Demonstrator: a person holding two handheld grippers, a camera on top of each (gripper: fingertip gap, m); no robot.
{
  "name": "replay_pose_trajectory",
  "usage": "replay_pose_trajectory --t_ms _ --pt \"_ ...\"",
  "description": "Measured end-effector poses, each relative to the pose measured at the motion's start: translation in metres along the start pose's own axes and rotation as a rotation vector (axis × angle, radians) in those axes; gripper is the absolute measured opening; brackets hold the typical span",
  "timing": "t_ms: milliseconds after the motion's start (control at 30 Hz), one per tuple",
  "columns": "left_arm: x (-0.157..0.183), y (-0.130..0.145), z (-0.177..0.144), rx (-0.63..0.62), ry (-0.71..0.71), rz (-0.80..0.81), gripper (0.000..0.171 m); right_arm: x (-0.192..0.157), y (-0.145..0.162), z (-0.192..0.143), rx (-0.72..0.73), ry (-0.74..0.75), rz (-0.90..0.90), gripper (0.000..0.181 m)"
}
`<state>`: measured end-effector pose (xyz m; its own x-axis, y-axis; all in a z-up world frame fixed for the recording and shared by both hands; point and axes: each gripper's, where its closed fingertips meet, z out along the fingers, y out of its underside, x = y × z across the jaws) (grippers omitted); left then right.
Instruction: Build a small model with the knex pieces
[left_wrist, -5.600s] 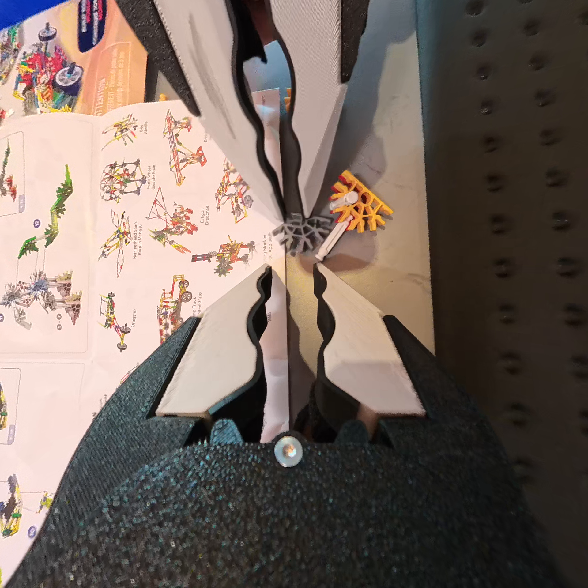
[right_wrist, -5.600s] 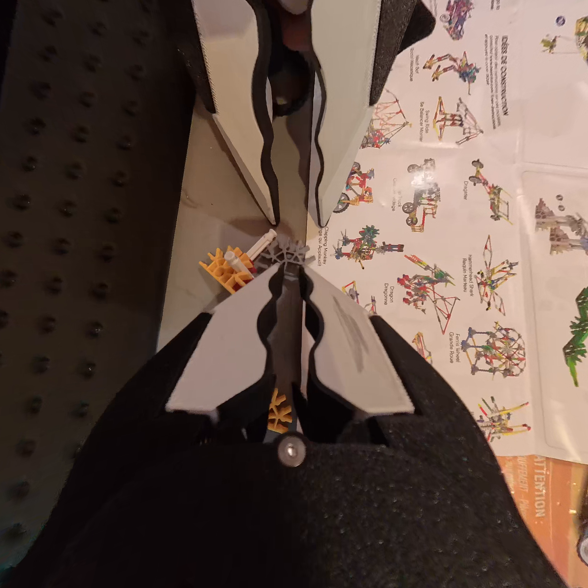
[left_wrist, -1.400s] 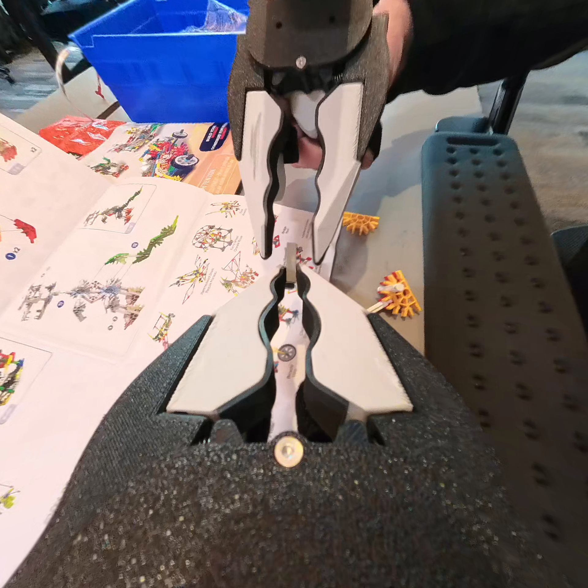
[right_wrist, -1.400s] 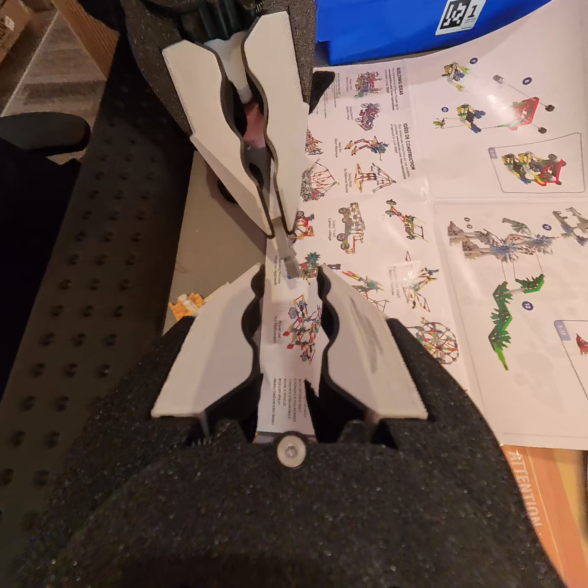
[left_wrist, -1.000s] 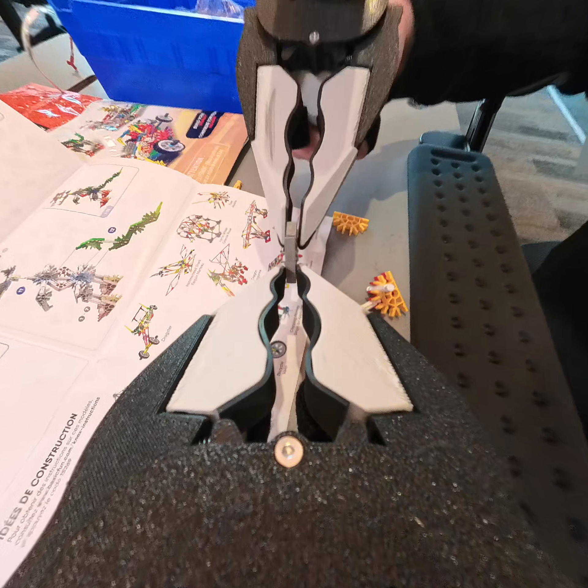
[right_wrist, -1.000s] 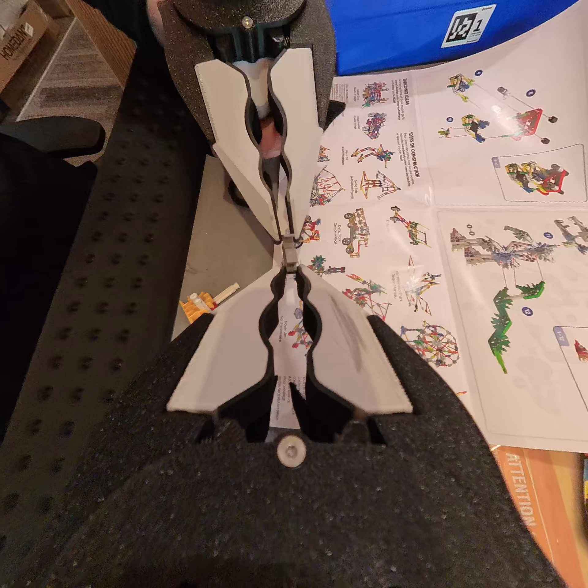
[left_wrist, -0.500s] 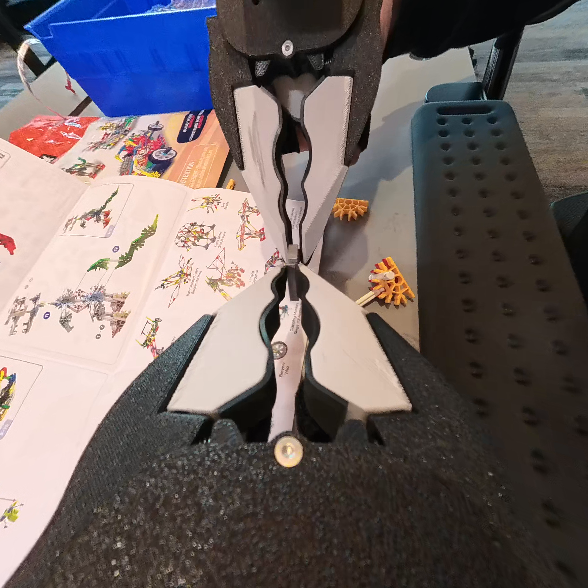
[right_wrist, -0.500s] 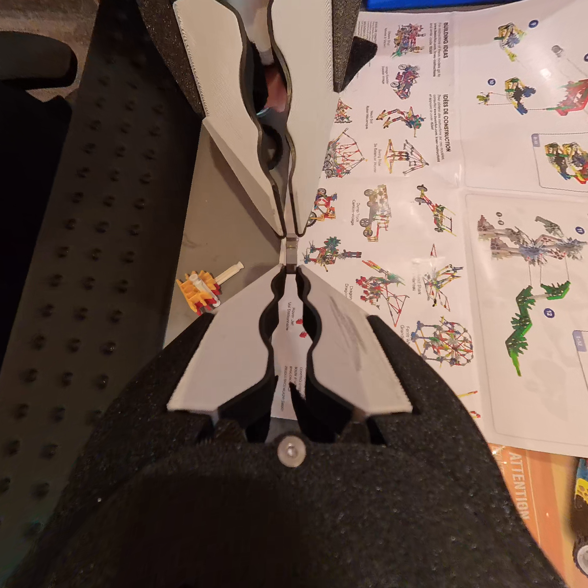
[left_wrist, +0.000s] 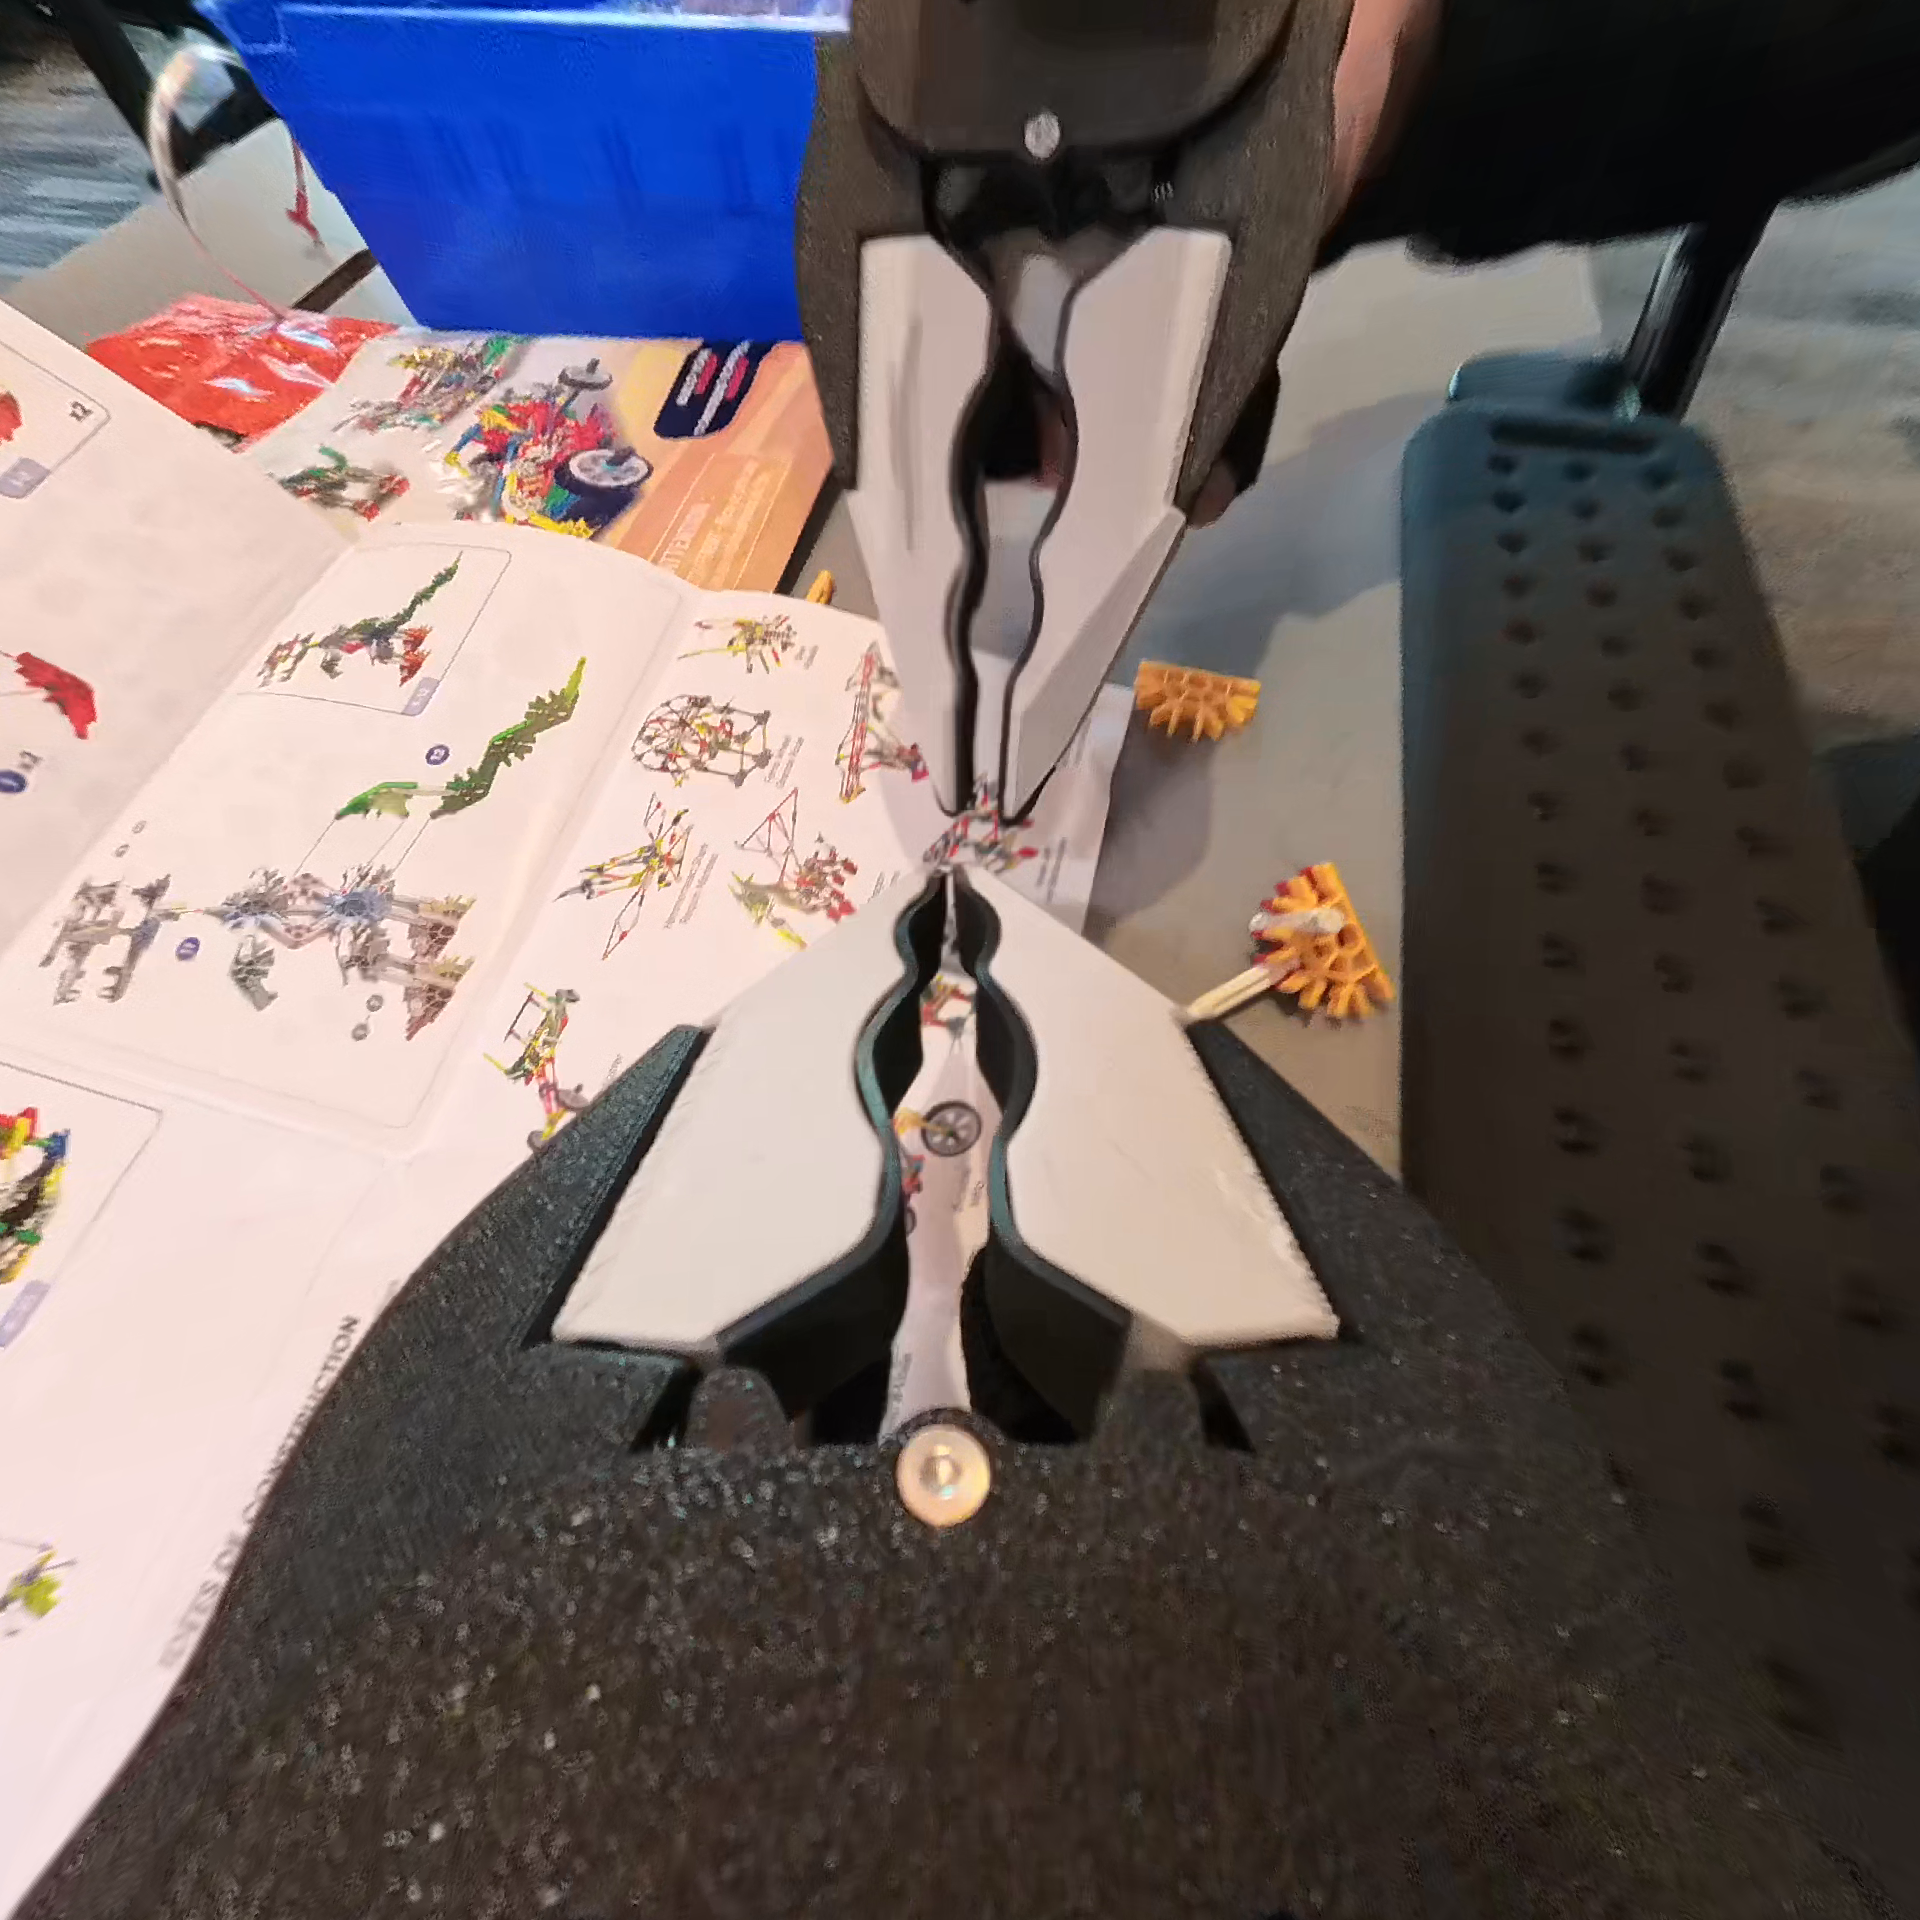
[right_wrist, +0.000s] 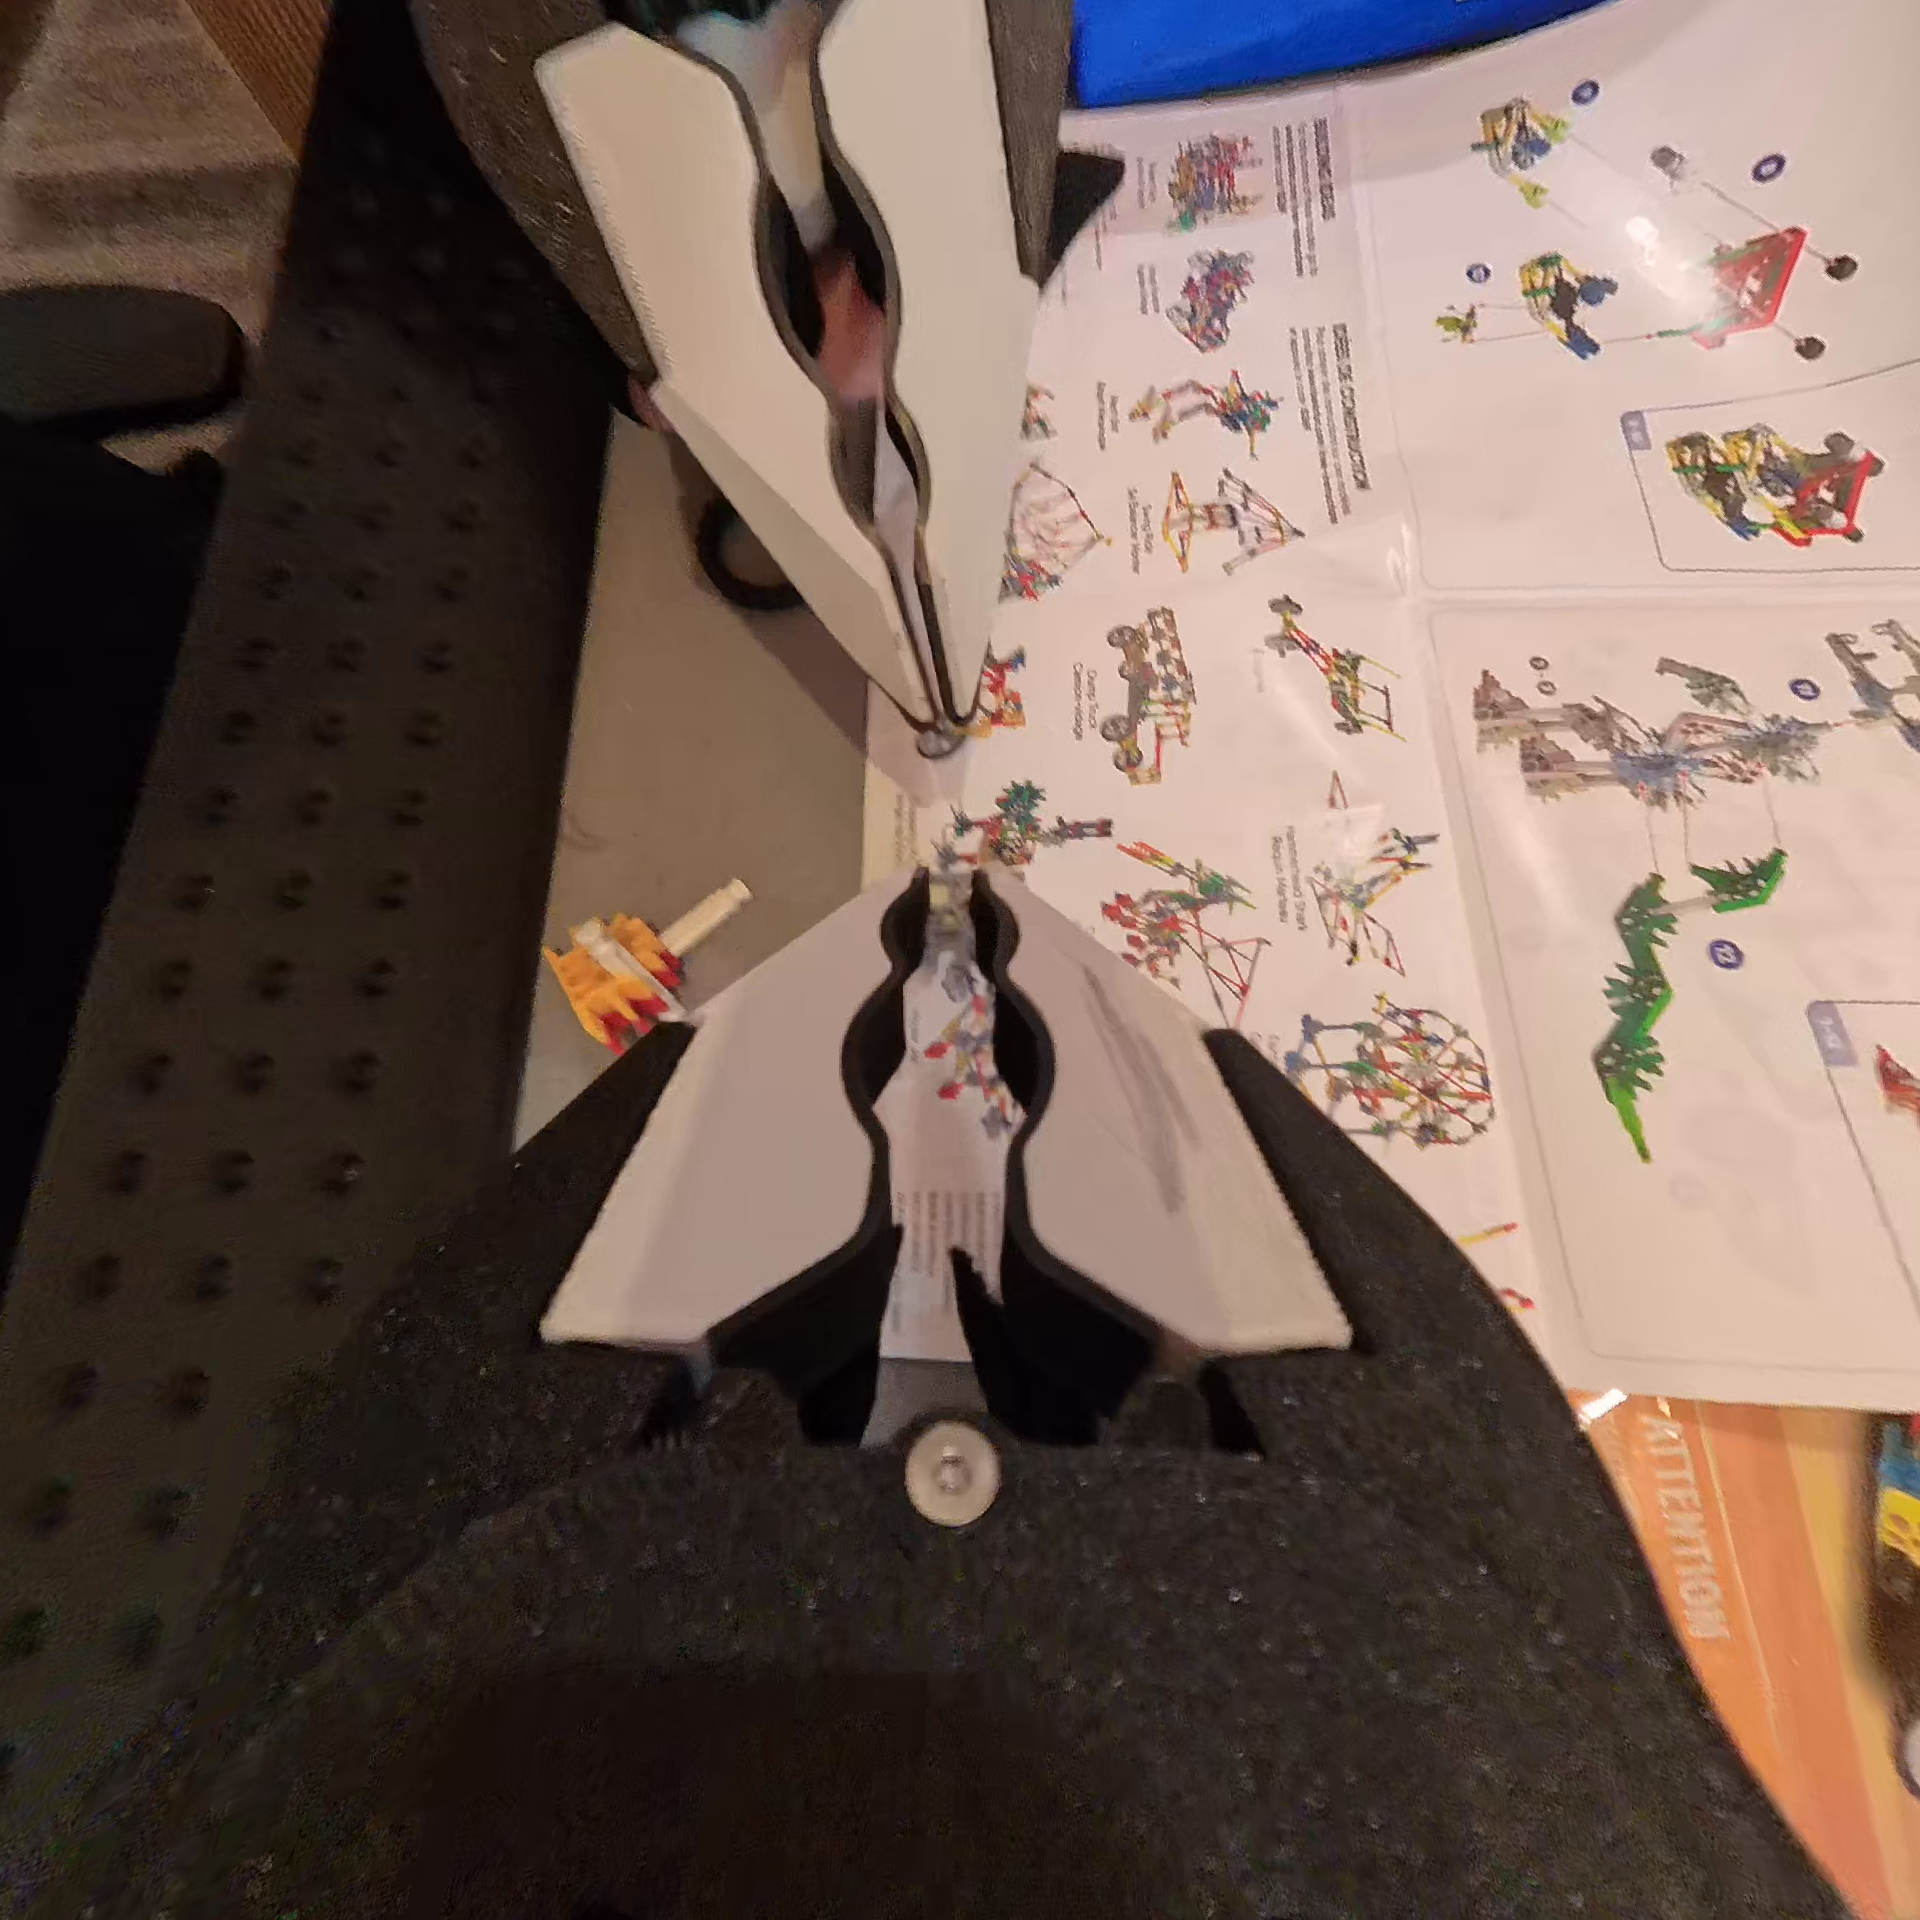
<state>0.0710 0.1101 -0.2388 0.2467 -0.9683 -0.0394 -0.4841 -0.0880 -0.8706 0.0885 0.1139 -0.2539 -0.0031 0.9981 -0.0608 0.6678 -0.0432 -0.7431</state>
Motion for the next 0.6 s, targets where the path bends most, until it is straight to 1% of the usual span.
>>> replay_pose_trajectory --t_ms 133,167,233,333,400,433,600 --pt "0.0 0.015 0.006 -0.103 -0.04 0.111 0.013 0.0 0.02 0.01 -0.123 0.036 -0.076 0.037" --pt "0.001 0.018 0.008 -0.119 -0.043 0.123 0.013 -0.002 0.025 0.013 -0.155 0.039 -0.103 0.038" --pt "0.002 0.026 0.011 -0.164 -0.043 0.138 0.016 -0.001 0.034 0.018 -0.205 0.062 -0.149 0.038" --pt "0.004 0.036 0.016 -0.208 -0.042 0.157 0.016 -0.003 0.034 0.025 -0.203 0.056 -0.151 0.037" --pt "0.006 0.042 0.018 -0.238 -0.039 0.166 0.016 -0.003 0.033 0.028 -0.204 0.06 -0.161 0.03" --pt "0.006 0.045 0.02 -0.251 -0.044 0.173 0.016 -0.004 0.032 0.029 -0.199 0.059 -0.163 0.021" --pt "0.009 0.05 0.022 -0.275 -0.035 0.188 0.017 -0.007 0.029 0.032 -0.187 0.049 -0.166 0.02"
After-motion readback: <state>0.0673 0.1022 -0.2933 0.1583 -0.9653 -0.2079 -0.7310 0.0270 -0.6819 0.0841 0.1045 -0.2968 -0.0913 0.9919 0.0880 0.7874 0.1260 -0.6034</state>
